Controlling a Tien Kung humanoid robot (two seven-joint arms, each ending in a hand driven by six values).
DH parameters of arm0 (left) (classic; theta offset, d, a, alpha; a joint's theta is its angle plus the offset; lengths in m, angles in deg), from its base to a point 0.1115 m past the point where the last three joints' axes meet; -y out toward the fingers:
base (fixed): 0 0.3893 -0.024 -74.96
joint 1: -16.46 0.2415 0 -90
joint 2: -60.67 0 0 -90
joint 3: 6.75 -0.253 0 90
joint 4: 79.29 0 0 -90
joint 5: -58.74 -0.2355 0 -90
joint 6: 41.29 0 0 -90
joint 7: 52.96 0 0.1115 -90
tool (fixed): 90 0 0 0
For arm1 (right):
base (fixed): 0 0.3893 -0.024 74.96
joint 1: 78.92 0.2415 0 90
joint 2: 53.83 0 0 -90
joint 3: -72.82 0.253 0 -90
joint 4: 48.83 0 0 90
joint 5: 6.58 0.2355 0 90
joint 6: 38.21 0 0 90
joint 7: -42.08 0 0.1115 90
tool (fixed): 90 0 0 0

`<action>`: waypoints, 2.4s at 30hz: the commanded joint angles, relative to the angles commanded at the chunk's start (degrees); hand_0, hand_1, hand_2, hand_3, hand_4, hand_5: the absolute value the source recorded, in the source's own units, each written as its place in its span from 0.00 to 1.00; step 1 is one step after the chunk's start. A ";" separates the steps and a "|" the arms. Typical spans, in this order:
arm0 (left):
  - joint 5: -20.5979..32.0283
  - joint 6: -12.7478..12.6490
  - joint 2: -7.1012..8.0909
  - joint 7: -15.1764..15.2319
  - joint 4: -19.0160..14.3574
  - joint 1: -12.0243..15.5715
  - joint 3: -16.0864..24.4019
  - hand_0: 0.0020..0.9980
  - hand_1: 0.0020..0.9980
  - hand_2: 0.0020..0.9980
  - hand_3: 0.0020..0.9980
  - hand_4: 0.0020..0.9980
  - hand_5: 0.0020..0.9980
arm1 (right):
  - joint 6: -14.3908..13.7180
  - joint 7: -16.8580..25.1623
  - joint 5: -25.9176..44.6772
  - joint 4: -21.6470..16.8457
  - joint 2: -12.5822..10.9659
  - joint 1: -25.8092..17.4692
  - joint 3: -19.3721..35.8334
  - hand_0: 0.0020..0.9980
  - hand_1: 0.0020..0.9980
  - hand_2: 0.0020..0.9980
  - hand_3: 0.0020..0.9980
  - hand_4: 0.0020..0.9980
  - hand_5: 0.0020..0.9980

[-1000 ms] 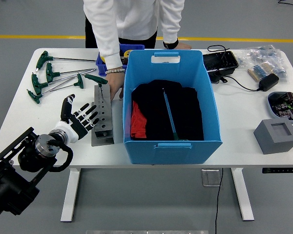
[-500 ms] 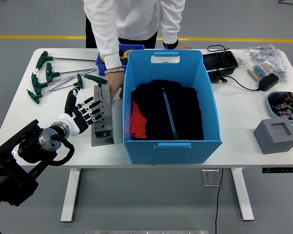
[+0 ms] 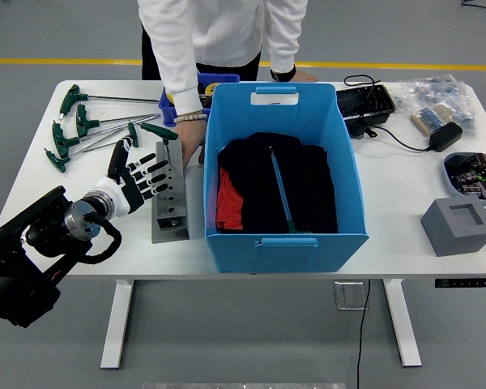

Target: Lift tool from toolbox,place it in box,lift tool from toolbox,place it in box

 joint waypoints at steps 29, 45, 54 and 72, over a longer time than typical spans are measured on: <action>2.32 1.21 -0.29 0.51 3.77 -4.57 -3.17 0.21 0.28 0.53 0.86 0.78 1.00 | 0.04 0.55 3.65 0.00 -0.16 0.04 -4.99 0.58 0.65 0.77 0.64 0.79 0.75; 2.87 1.77 -1.36 0.59 5.40 -6.38 -4.31 0.21 0.28 0.54 0.85 0.78 1.00 | 0.06 0.57 3.31 -0.01 -0.26 0.42 -4.74 0.58 0.65 0.77 0.64 0.79 0.75; 3.28 1.90 -1.77 0.65 6.27 -7.80 -4.80 0.22 0.28 0.53 0.85 0.78 1.00 | 0.07 0.54 2.96 -0.01 -0.37 0.63 -4.63 0.57 0.65 0.77 0.64 0.79 0.75; 6.88 4.78 -2.84 2.87 7.56 -10.05 -6.22 0.26 0.43 0.61 0.83 0.87 1.00 | 0.12 0.53 2.19 -0.02 -0.63 1.03 -4.51 0.57 0.65 0.77 0.64 0.79 0.75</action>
